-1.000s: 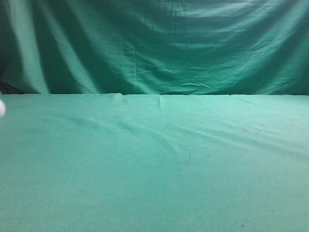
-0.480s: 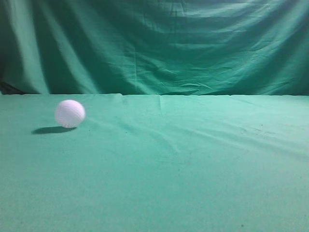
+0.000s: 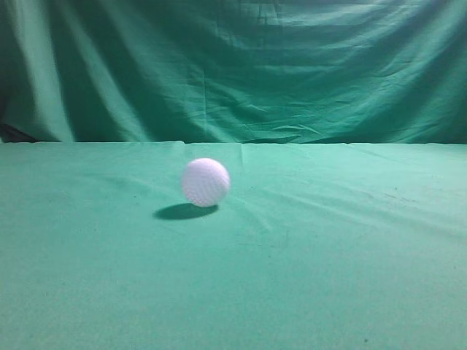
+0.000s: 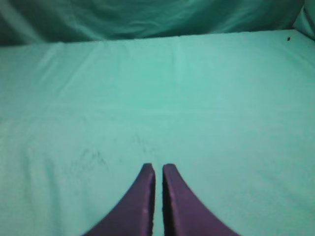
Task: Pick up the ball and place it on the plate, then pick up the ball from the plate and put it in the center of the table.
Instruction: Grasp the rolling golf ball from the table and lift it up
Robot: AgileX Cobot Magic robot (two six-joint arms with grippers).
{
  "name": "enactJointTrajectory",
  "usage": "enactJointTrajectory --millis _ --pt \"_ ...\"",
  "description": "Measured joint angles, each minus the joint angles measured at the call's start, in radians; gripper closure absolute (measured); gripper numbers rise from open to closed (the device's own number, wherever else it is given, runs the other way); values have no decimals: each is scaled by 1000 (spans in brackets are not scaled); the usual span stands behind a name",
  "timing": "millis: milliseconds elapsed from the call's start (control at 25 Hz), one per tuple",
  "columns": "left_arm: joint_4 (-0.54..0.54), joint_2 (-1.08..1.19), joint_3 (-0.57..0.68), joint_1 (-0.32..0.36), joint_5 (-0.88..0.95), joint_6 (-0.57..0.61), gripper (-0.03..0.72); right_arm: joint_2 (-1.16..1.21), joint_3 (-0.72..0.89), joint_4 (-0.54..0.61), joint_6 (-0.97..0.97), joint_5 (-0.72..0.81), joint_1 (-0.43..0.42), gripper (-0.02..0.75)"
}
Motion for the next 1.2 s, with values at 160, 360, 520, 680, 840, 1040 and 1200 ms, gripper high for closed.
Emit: enactJointTrajectory --millis 160,360,520,680,840,1040,1200 --pt "-37 -159 176 -50 -57 57 688 0 0 98 18 -131 0 738" --pt "-38 -344 361 -51 -131 59 688 0 0 220 32 -391 5 738" --pt "-38 -446 467 -51 -153 49 688 0 -31 265 25 -395 5 738" --pt "-36 -502 525 -51 -153 30 688 47 -160 265 -46 -225 5 738" --pt "-14 -514 555 -51 -153 29 688 170 -262 265 -65 -89 5 738" --pt "26 -515 575 -51 -164 29 688 334 -388 259 -251 76 5 738" --pt "33 -515 607 -51 -187 29 688 518 -522 239 -346 287 25 738"
